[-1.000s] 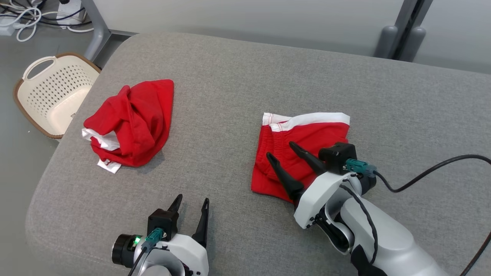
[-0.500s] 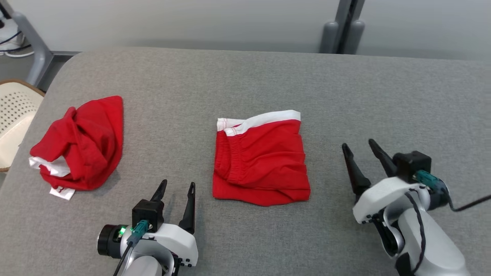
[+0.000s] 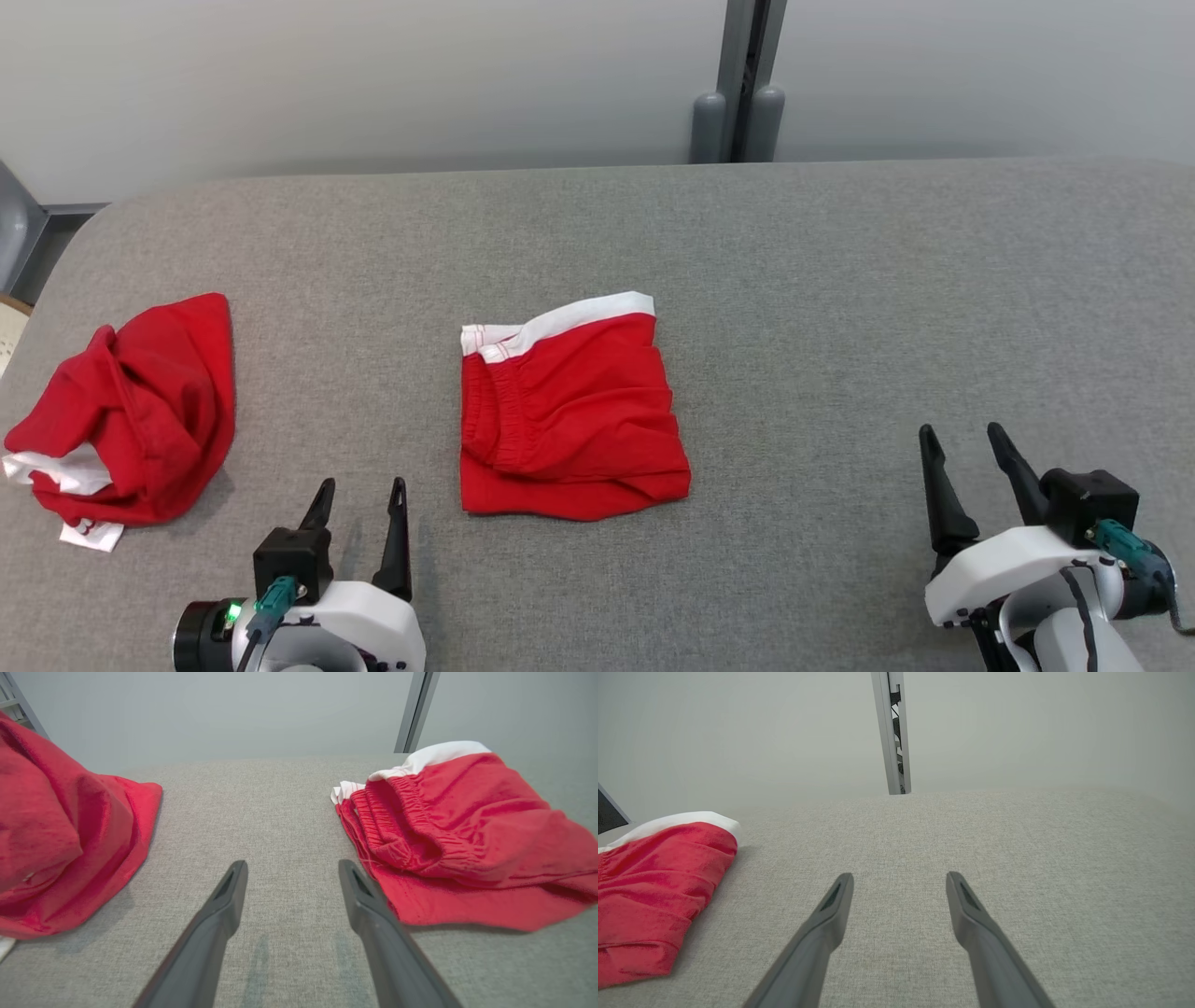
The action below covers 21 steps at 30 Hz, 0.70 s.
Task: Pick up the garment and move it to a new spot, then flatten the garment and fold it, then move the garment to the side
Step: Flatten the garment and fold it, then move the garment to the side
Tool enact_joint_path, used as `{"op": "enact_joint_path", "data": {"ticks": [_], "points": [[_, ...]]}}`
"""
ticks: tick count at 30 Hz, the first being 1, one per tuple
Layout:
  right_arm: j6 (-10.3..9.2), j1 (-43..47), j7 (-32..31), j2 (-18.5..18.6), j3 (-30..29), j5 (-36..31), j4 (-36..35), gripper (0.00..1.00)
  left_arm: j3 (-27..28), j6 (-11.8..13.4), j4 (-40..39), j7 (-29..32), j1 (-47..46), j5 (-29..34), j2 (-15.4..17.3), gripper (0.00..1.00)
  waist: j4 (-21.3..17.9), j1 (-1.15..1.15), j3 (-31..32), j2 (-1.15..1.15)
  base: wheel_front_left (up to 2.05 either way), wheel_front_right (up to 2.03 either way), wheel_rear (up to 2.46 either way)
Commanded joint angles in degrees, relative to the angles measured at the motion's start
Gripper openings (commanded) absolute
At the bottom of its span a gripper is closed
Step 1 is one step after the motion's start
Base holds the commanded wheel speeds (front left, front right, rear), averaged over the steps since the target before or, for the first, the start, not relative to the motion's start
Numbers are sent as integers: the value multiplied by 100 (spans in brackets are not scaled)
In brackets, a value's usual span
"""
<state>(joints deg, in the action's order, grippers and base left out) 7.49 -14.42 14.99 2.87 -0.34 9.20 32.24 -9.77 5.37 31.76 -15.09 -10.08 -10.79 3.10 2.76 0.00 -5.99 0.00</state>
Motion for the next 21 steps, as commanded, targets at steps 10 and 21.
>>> {"op": "enact_joint_path", "data": {"ticks": [10, 21], "points": [[1, 444, 26, 19, 137, 156, -147, 100, 423, -101, -142, -10, 471, 212, 36, 100, -222, 0, 353, 0, 0, 0, 0], [1, 442, 26, 18, 299, 269, -152, 100, 548, -174, -346, -10, 606, 357, -1, 100, -181, 0, 338, 0, 0, 0, 0]]}}
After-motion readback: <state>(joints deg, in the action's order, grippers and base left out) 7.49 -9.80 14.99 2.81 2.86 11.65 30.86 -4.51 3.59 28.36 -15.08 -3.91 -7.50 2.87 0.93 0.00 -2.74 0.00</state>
